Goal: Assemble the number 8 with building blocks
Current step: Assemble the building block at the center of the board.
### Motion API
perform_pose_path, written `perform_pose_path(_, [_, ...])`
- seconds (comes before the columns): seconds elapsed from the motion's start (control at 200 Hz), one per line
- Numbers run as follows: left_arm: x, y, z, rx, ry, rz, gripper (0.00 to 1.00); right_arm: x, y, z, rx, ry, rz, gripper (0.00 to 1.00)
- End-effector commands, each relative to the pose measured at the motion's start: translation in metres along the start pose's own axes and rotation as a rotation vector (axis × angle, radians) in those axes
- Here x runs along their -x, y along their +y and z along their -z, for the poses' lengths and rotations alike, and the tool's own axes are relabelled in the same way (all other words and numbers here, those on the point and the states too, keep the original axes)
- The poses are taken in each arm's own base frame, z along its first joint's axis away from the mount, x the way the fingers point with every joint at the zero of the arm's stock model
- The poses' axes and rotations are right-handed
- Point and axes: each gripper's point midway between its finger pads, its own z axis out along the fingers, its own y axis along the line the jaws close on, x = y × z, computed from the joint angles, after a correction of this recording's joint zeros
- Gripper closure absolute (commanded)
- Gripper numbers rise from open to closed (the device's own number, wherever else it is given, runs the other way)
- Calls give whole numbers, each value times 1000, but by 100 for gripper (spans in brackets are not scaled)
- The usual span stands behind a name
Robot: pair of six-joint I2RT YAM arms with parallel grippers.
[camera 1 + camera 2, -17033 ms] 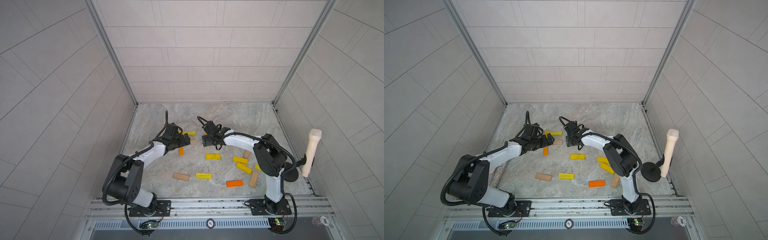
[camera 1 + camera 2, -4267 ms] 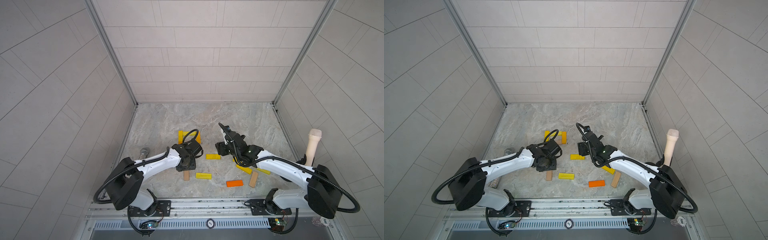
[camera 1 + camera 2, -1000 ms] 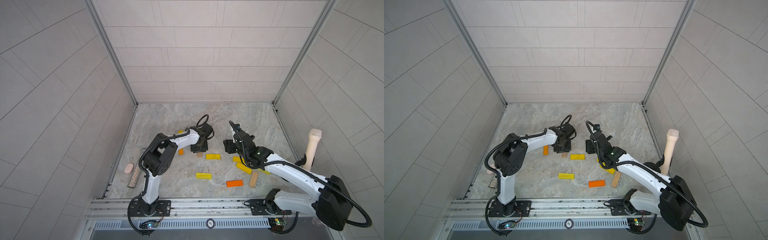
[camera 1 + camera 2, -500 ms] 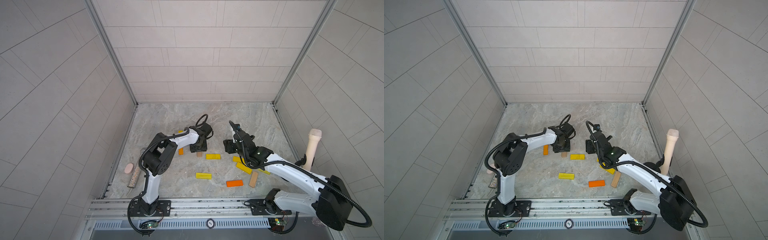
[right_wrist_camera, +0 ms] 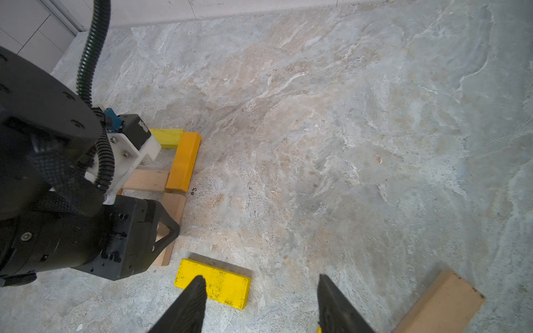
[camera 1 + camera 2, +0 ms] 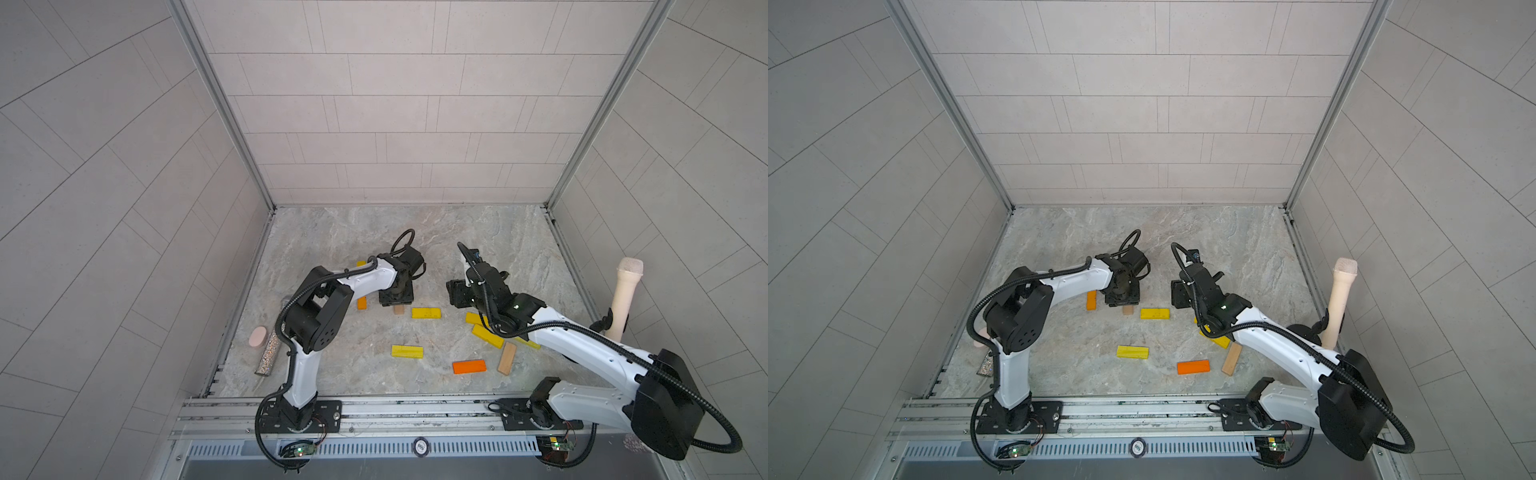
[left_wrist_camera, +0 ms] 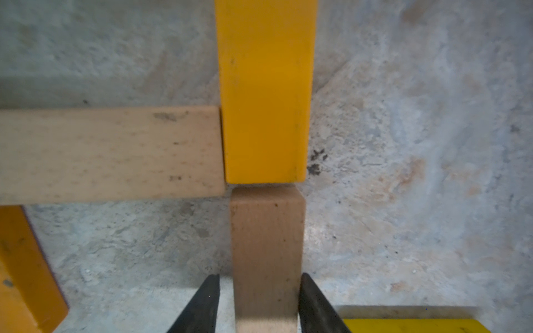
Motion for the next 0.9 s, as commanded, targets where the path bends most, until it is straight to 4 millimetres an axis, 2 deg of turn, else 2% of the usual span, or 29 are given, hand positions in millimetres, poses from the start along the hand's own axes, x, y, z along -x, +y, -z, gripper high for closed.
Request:
perform_pose_path(0.0, [-1,2,6,8,-11,-1,55,-7,-6,-4,-18,17,-12,37])
perform_pose_path(0.42, [8,-1,5,21,-26,1,60,-8,-5,-5,-15,19,-13,37])
perform_pose_path(0.891, [9,-1,0,30,-21,9,63,-9,-7,-6,-19,20,-15,37])
